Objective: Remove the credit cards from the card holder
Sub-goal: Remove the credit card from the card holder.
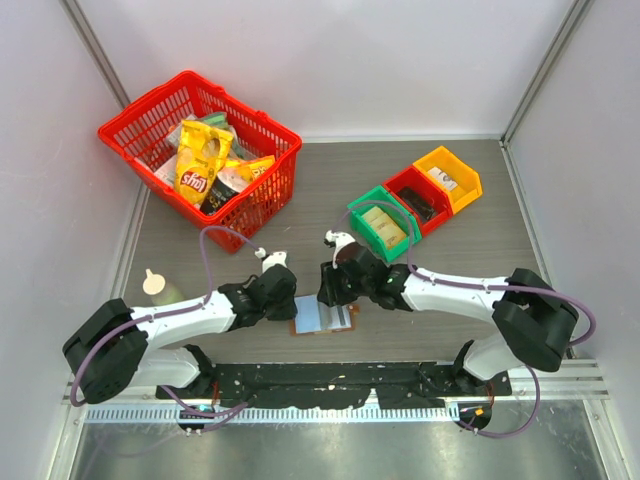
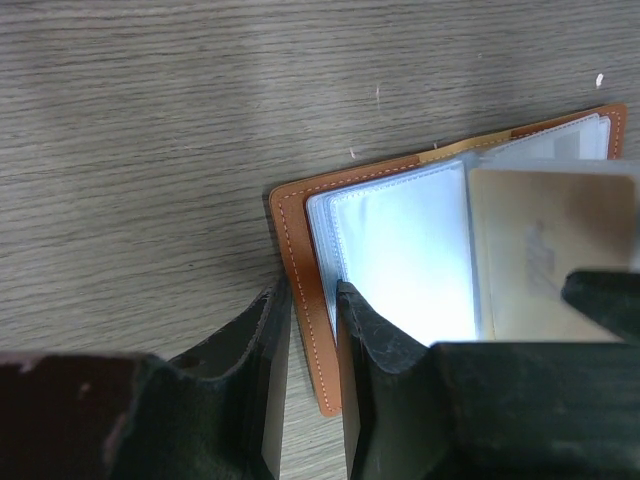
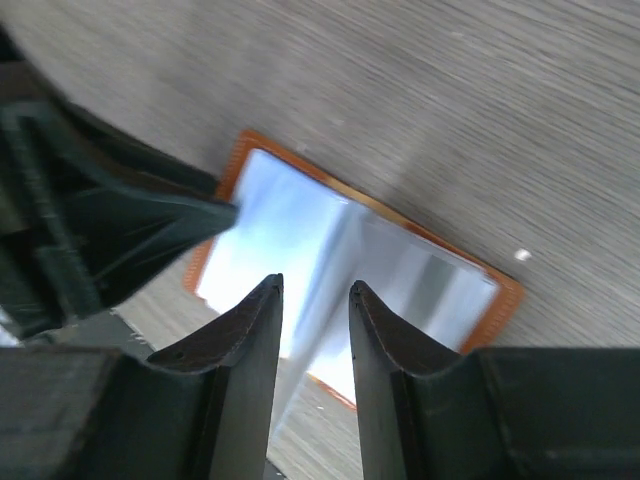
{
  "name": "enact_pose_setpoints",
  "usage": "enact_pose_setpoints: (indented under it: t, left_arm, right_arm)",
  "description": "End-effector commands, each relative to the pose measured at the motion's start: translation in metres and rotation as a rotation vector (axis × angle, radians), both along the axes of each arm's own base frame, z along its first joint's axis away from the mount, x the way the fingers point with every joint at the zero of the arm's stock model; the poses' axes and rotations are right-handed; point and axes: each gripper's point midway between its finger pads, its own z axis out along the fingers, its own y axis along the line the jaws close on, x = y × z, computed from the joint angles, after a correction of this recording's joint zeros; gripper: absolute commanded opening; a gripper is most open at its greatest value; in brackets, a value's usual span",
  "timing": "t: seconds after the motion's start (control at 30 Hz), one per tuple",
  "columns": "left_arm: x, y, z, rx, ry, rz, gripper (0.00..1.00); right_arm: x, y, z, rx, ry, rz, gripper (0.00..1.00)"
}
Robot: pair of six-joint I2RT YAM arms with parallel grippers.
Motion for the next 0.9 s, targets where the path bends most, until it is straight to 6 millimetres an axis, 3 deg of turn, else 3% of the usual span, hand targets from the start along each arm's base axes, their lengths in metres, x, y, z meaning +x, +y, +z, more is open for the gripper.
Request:
enact_pose_setpoints:
  t: [0.0,0.3,0.47,0.53,0.6,0.63,0.67,0.7,0.8,0.87]
  left_arm:
    - [0.003,-0.007,0.007,-0.043,-0.018,0.006,0.28]
    - [0.006,0.003,0.021,-0.098,-0.084,0.085,0.34]
    - [0.009,0.024,0.046,-0.111,-0.167,0.148,0.43]
    - [0.01,0.023,0.059,-0.144,-0.199,0.137,0.44]
    - [0.008,0.012,0.074,-0.207,-0.216,0.093,0.44]
    - [0.005,0.002,0.08,-0.249,-0.209,0.055,0.44]
    - [0.004,-0.007,0.084,-0.285,-0.2,0.027,0.43]
    - [0.001,-0.017,0.087,-0.327,-0.186,-0.002,0.42]
    - [-0.003,-0.043,0.088,-0.405,-0.138,-0.067,0.41]
    - [-0.003,-0.05,0.081,-0.4,-0.108,-0.077,0.39]
  right_arm:
    - [-0.007,0.043,0.048,0.198,-0.032,0.092,0.38]
    - [-0.024,0.076,0.033,0.276,0.044,0.172,0.4]
    - [-0.012,0.059,0.039,0.272,-0.008,0.105,0.47]
    - [-0.005,0.05,0.042,0.302,-0.016,0.063,0.48]
    - [-0.002,0.043,0.044,0.352,-0.002,0.033,0.48]
    - [-0.007,0.037,0.036,0.357,0.027,0.035,0.48]
    - [-0.001,0.037,0.045,0.41,0.025,0.014,0.48]
    - [-0.007,0.032,0.036,0.412,0.049,0.016,0.47]
    - [-0.005,0.028,0.038,0.484,0.075,-0.013,0.47]
    - [-0.008,0.025,0.034,0.504,0.09,-0.014,0.46]
